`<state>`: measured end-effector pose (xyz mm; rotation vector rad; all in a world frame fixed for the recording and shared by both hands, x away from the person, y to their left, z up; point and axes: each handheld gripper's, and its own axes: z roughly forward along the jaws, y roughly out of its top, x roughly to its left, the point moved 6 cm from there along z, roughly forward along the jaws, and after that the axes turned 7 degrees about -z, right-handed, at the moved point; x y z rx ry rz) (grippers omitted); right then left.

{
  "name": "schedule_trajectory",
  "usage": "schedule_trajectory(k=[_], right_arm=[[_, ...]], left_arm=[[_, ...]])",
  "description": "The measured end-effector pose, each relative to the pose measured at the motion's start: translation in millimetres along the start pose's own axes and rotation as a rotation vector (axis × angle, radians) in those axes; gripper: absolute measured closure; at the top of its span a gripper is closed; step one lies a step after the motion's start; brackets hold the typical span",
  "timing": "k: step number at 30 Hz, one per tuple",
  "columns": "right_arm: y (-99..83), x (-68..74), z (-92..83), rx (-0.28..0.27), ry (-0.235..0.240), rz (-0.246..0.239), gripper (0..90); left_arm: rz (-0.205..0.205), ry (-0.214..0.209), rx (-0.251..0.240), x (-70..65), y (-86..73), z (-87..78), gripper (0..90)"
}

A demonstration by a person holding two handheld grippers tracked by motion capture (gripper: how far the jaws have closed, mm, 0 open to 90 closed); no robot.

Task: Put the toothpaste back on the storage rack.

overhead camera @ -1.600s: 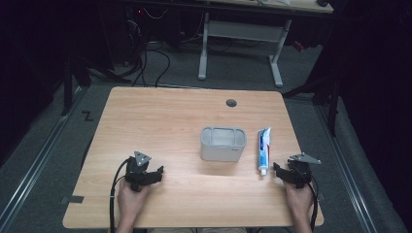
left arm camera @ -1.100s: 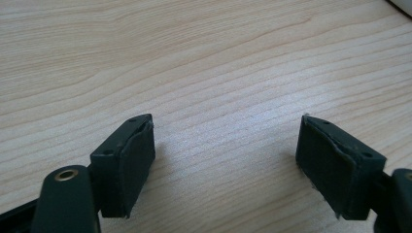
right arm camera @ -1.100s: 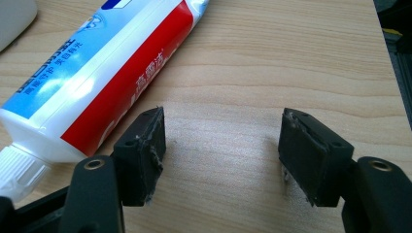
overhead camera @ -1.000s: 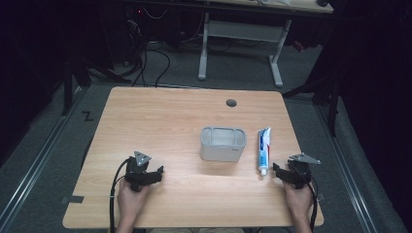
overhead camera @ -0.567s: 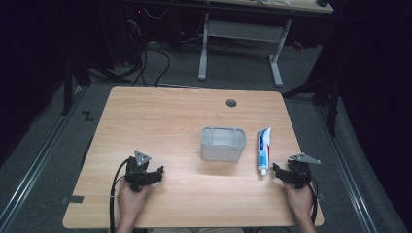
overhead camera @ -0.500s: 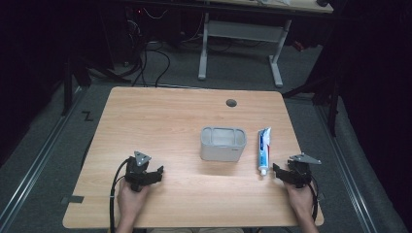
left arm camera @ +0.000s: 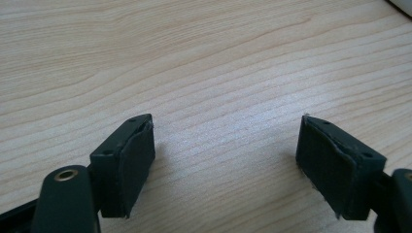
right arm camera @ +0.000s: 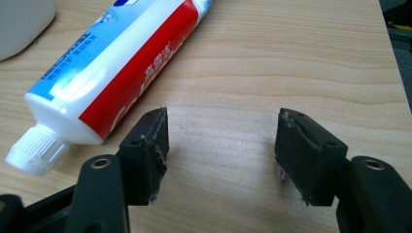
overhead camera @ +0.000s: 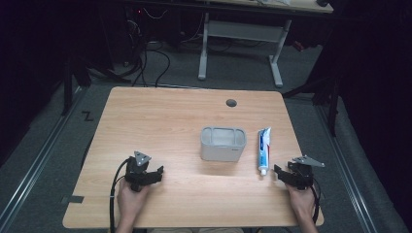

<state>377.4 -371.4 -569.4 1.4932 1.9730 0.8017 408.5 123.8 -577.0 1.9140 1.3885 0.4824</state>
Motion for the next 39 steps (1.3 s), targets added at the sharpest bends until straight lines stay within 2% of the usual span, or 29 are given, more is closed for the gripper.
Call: schedule_trajectory(k=[6,13,18,20,23,25,28,34,39], right_arm=[[-0.4,3.2,-5.7,-0.027,0.029,-0.006,39.8],[-3.0,9.6,-11.2,-0.058,0.041,-0.031,42.4],[-4.0,13.3,-14.8,-0.073,0.068,0.009,43.2],[-5.2,13.7,-15.1,-0.074,0.069,-0.004,42.7],[-6.3,14.7,-17.8,-0.072,0.08,0.012,41.5],[-5.9,16.8,-24.3,-0.102,0.098,0.02,40.8],[-6.1,20.3,-29.5,-0.113,0.112,0.014,39.9],[-6.7,27.7,-34.3,-0.111,0.147,0.017,38.5],[-2.5,32.7,-40.2,-0.139,0.116,0.009,32.9]], left_arm=[[0.0,0.0,0.0,0.0,0.0,0.0,22.2],[0.001,0.001,0.0,0.2,0.0,0.0,22.2],[-0.001,0.001,0.0,0.1,0.0,0.0,22.2],[0.0,0.001,0.0,0.1,-0.1,-0.1,22.2],[0.0,0.001,0.0,0.1,-0.1,-0.1,22.1],[0.0,0.0,-0.001,0.1,-0.1,-0.1,22.1],[0.0,0.001,-0.001,0.1,-0.1,-0.1,22.1],[0.0,0.001,-0.001,0.1,-0.1,-0.1,22.1],[0.0,0.0,-0.001,0.0,-0.1,-0.1,22.0]])
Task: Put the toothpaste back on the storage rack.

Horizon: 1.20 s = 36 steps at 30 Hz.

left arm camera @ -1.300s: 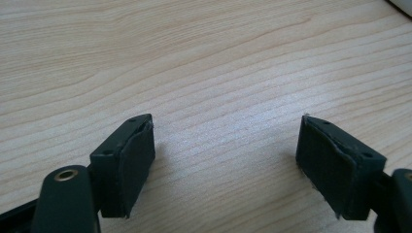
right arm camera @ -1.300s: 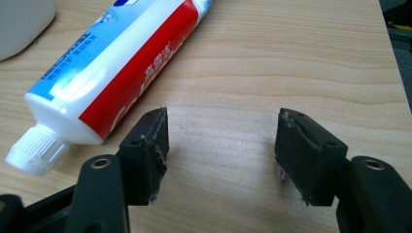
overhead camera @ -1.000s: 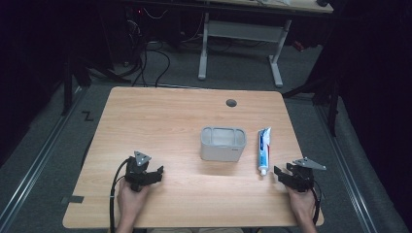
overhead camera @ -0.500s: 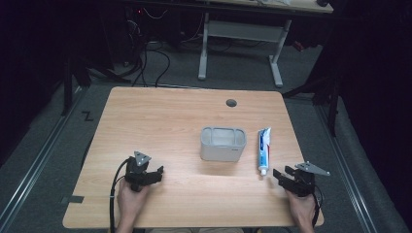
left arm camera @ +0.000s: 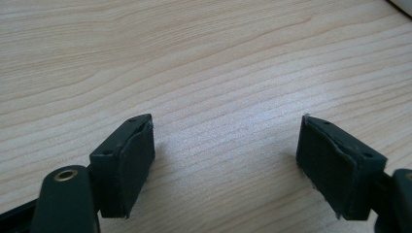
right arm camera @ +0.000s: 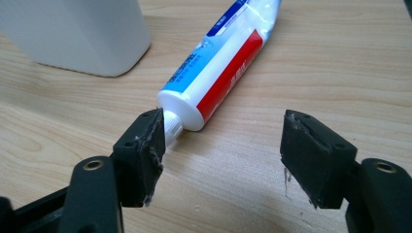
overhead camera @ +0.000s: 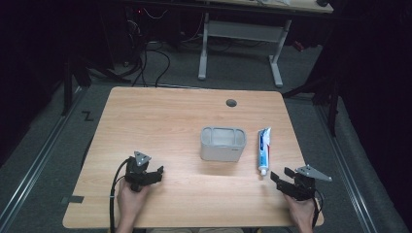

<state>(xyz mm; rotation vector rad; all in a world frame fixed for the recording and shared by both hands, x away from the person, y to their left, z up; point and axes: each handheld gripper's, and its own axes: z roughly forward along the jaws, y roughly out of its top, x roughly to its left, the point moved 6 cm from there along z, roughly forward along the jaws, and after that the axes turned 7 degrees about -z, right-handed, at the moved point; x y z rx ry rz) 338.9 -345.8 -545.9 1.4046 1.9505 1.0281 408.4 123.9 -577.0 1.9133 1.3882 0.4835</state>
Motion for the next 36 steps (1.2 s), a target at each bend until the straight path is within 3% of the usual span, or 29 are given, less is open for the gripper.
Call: schedule_trajectory(k=[15,21,36], right_arm=[[19.0,18.6,8.5,0.017,0.027,-0.076,30.5],[27.5,18.2,16.2,0.047,0.017,-0.051,33.0],[50.3,13.3,31.6,0.086,-0.011,-0.068,34.5]], left_arm=[[0.001,0.0,0.0,0.1,0.0,0.0,22.0],[0.0,0.0,0.0,0.0,0.0,0.0,22.0],[0.001,0.0,0.0,0.0,0.0,0.0,22.0]])
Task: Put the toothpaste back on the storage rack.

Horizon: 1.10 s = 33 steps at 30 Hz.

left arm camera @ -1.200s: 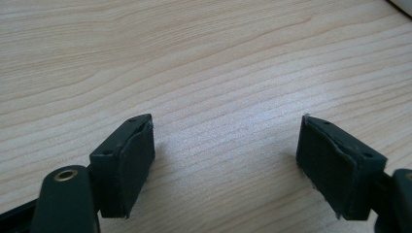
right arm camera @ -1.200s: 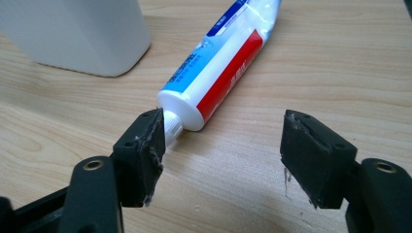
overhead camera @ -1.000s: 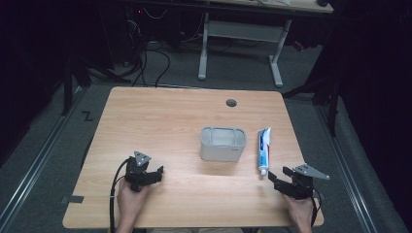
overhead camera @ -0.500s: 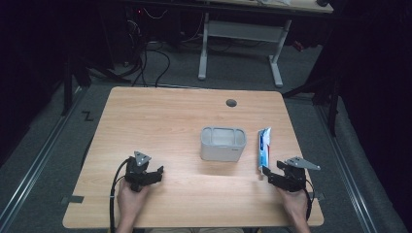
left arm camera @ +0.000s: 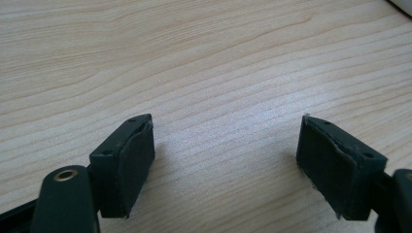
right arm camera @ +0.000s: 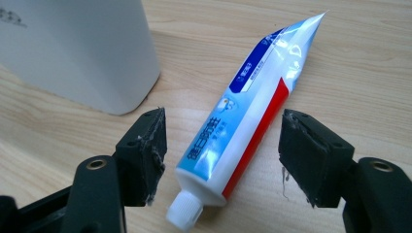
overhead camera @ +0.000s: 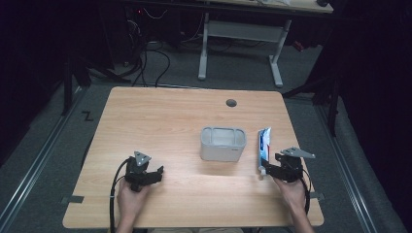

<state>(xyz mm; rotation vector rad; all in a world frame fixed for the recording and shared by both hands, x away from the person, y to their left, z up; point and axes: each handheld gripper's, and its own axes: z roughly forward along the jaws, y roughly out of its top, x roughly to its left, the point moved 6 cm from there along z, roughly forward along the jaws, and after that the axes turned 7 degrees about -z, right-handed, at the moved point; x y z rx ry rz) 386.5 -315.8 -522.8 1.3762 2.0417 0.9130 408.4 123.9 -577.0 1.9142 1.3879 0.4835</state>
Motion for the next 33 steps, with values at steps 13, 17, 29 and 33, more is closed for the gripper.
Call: schedule_trajectory(k=[13,17,29,33], right_arm=[[16.6,-5.6,13.3,0.008,-0.026,0.001,37.9],[24.7,-6.4,20.9,0.024,-0.024,-0.003,39.8],[37.2,-12.3,40.2,0.103,-0.061,-0.011,41.1],[38.2,-14.6,47.1,0.115,-0.067,0.005,40.8]], left_arm=[[0.0,0.0,0.0,0.0,0.0,0.0,21.9],[0.0,0.0,0.0,0.0,0.0,0.0,21.9],[0.0,0.0,0.0,0.0,0.0,0.0,21.9],[0.0,0.0,0.0,-0.1,-0.1,-0.1,21.9]])
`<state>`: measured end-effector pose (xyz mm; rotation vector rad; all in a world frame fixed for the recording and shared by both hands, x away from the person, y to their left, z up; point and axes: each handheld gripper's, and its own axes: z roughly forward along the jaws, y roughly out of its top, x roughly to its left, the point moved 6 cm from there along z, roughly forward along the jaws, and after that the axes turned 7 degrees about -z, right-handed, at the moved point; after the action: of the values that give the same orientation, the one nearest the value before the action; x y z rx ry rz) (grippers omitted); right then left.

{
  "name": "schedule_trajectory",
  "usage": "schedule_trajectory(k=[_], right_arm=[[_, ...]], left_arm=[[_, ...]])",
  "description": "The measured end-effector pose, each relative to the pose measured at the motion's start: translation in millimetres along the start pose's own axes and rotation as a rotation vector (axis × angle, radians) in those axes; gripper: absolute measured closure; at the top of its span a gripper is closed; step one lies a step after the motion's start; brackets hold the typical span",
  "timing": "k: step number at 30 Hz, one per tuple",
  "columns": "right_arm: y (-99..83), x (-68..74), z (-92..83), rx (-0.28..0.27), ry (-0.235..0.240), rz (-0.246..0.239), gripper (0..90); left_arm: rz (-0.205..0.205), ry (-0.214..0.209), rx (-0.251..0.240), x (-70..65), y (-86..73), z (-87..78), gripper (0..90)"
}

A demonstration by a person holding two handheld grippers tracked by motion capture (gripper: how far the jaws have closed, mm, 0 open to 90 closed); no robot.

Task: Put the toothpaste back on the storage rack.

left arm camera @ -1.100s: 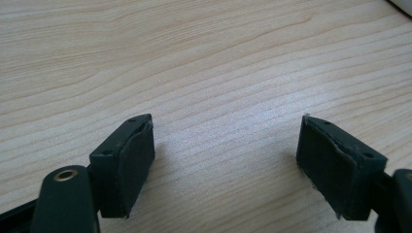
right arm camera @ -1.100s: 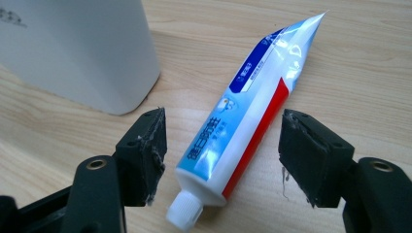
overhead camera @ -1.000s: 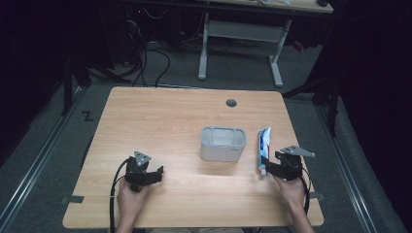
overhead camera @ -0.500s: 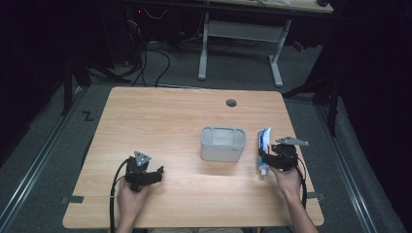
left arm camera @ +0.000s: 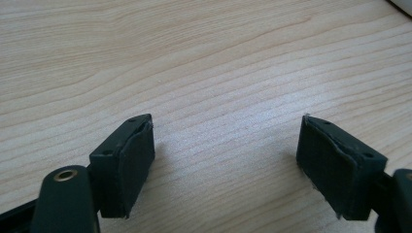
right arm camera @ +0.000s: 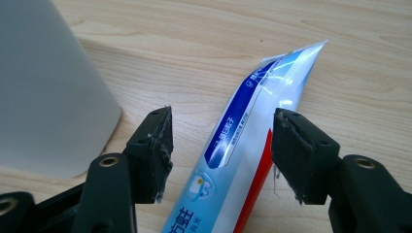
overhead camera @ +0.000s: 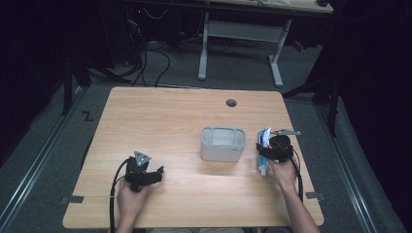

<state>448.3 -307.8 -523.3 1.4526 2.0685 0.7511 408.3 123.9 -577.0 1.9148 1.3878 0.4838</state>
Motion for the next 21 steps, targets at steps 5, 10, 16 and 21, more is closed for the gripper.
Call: schedule_trajectory(k=[5,10,16,21], right_arm=[[1.1,-1.6,6.8,0.03,-0.001,0.011,40.3],[5.5,-4.0,12.3,0.053,-0.01,0.009,41.3],[3.9,-5.7,20.1,0.085,-0.016,0.009,41.5],[5.6,-7.3,24.9,0.11,-0.024,0.014,41.5]], left_arm=[[0.001,0.0,0.0,0.0,-0.2,-0.2,21.9],[0.001,0.0,0.001,0.0,-0.2,-0.2,21.9],[0.001,0.0,0.001,0.0,-0.2,-0.2,21.9],[0.001,0.0,0.001,0.0,-0.2,-0.2,21.9]])
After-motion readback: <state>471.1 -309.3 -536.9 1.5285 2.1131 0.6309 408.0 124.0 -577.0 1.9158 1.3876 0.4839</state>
